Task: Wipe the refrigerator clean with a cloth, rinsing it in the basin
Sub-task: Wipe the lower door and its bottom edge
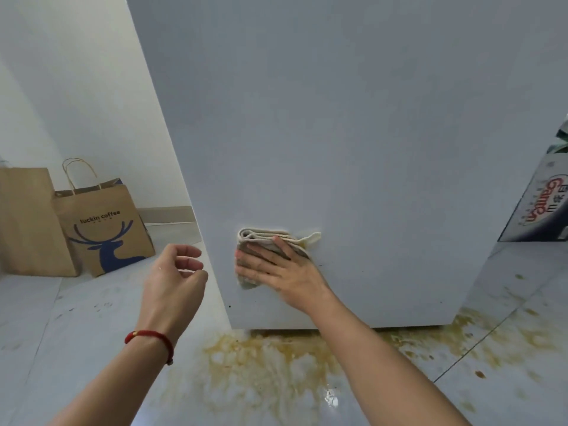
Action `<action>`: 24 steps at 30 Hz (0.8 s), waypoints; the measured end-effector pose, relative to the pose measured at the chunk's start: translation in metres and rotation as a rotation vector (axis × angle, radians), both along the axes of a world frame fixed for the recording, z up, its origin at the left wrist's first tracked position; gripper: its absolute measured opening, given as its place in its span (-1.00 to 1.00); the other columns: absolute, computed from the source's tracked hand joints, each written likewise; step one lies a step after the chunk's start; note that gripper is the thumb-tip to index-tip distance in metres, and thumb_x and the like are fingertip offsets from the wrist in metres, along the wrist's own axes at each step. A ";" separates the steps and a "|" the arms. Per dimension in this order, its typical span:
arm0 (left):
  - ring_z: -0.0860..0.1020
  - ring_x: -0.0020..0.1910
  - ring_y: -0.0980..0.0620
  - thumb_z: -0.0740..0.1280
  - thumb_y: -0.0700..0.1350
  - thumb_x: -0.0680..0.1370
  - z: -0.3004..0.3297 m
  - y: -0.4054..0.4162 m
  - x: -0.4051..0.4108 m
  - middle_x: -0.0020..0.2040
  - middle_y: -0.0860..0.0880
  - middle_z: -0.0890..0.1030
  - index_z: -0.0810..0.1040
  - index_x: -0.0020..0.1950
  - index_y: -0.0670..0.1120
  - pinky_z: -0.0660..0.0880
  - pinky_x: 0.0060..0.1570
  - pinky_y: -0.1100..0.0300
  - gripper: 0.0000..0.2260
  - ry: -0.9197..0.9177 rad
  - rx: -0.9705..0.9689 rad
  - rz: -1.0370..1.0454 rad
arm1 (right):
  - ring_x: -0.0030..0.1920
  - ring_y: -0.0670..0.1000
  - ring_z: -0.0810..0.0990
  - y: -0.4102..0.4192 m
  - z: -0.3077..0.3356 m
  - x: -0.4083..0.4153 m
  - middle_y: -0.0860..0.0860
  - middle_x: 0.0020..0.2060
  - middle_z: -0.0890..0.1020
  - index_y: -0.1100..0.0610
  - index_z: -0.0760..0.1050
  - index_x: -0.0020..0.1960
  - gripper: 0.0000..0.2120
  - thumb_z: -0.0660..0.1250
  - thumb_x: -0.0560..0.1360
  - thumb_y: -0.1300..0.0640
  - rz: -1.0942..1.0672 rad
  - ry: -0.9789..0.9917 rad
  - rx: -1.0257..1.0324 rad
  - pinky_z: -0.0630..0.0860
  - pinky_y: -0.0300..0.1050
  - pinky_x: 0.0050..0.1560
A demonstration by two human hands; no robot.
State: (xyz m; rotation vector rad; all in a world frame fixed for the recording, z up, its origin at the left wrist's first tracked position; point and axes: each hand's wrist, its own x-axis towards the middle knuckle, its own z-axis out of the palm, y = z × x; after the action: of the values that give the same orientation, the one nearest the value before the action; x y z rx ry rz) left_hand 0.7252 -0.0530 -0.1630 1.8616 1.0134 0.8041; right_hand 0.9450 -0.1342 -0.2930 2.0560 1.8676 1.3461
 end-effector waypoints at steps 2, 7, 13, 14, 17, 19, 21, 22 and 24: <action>0.62 -0.09 -0.12 0.31 -0.36 0.49 -0.006 -0.012 0.010 -0.05 -0.07 0.62 0.54 0.05 0.04 0.63 -0.06 -0.23 -0.70 0.018 -0.008 -0.048 | 0.68 0.01 0.05 -0.049 -0.001 0.025 -0.10 0.68 0.09 -0.14 0.06 0.69 -0.26 0.26 0.61 0.22 -0.098 0.075 0.081 0.03 0.19 0.63; 0.62 -0.13 -0.10 0.30 -0.36 0.51 -0.012 -0.024 0.018 -0.02 -0.04 0.61 0.53 0.06 0.05 0.63 -0.14 -0.13 -0.69 0.051 0.008 -0.118 | 0.66 0.31 -0.19 -0.157 -0.012 0.078 0.17 0.67 -0.20 0.01 -0.21 0.70 -0.29 0.04 0.71 -0.19 -0.532 0.621 0.666 -0.14 0.42 0.59; 0.61 -0.09 -0.11 0.30 -0.35 0.52 -0.006 -0.015 0.012 -0.02 -0.04 0.60 0.53 0.06 0.07 0.64 -0.12 -0.19 -0.69 0.066 0.008 -0.114 | 0.67 0.14 -0.26 -0.157 0.046 0.104 0.05 0.69 -0.22 0.07 -0.22 0.70 -0.31 -0.09 0.72 -0.23 -0.603 1.632 1.834 -0.19 0.31 0.60; 0.61 -0.09 -0.11 0.30 -0.35 0.52 -0.003 -0.013 0.010 -0.02 -0.05 0.60 0.53 0.05 0.06 0.64 -0.12 -0.19 -0.69 0.061 0.004 -0.105 | 0.67 0.14 -0.25 -0.149 0.048 0.102 0.04 0.69 -0.20 0.04 -0.21 0.70 -0.33 -0.09 0.73 -0.22 -0.602 1.732 1.947 -0.22 0.27 0.61; 0.61 -0.09 -0.13 0.29 -0.35 0.51 0.002 -0.005 0.005 -0.04 -0.06 0.61 0.54 0.03 0.05 0.64 -0.10 -0.20 -0.71 0.034 0.007 -0.056 | 0.67 0.17 -0.23 -0.086 0.054 0.063 0.05 0.69 -0.21 0.00 -0.22 0.70 -0.32 -0.09 0.71 -0.25 -0.592 1.773 1.966 -0.17 0.34 0.60; 0.62 -0.09 -0.13 0.27 -0.35 0.50 0.004 -0.001 0.000 -0.07 -0.06 0.63 0.56 0.01 0.03 0.64 -0.08 -0.21 -0.72 -0.019 0.013 0.022 | 0.67 0.24 -0.22 -0.027 0.058 0.014 0.13 0.68 -0.22 0.08 -0.22 0.70 -0.30 -0.09 0.71 -0.23 -0.557 1.636 1.757 -0.11 0.40 0.58; 0.64 -0.10 -0.11 0.26 -0.35 0.50 0.006 0.004 -0.007 -0.09 -0.04 0.64 0.57 -0.02 0.01 0.64 -0.05 -0.21 -0.73 -0.054 0.048 0.099 | 0.65 0.36 -0.14 0.031 0.060 -0.042 0.27 0.66 -0.11 0.15 -0.12 0.70 -0.30 0.00 0.71 -0.17 -0.501 1.363 1.503 -0.02 0.47 0.55; 0.64 -0.11 -0.10 0.26 -0.35 0.50 0.007 0.006 -0.010 -0.10 -0.04 0.64 0.57 -0.02 0.01 0.63 -0.04 -0.20 -0.74 -0.071 0.059 0.127 | 0.64 0.41 -0.10 0.056 0.058 -0.066 0.30 0.66 -0.06 0.13 -0.07 0.70 -0.32 0.06 0.71 -0.13 -0.447 1.191 1.338 0.00 0.50 0.54; 0.64 -0.12 -0.10 0.27 -0.35 0.50 0.008 0.010 -0.017 -0.11 -0.04 0.64 0.57 -0.01 -0.01 0.63 -0.04 -0.19 -0.75 -0.093 0.091 0.161 | 0.63 0.41 -0.10 0.096 0.043 -0.099 0.23 0.67 -0.06 0.02 -0.09 0.71 -0.30 0.16 0.68 0.01 -0.295 0.872 0.917 -0.08 0.54 0.53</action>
State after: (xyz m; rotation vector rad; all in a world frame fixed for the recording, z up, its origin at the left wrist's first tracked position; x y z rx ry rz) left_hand 0.7079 -0.0430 -0.1550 1.8170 1.0932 1.0381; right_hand 0.8462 -0.0377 -0.2502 3.6522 0.9790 1.5083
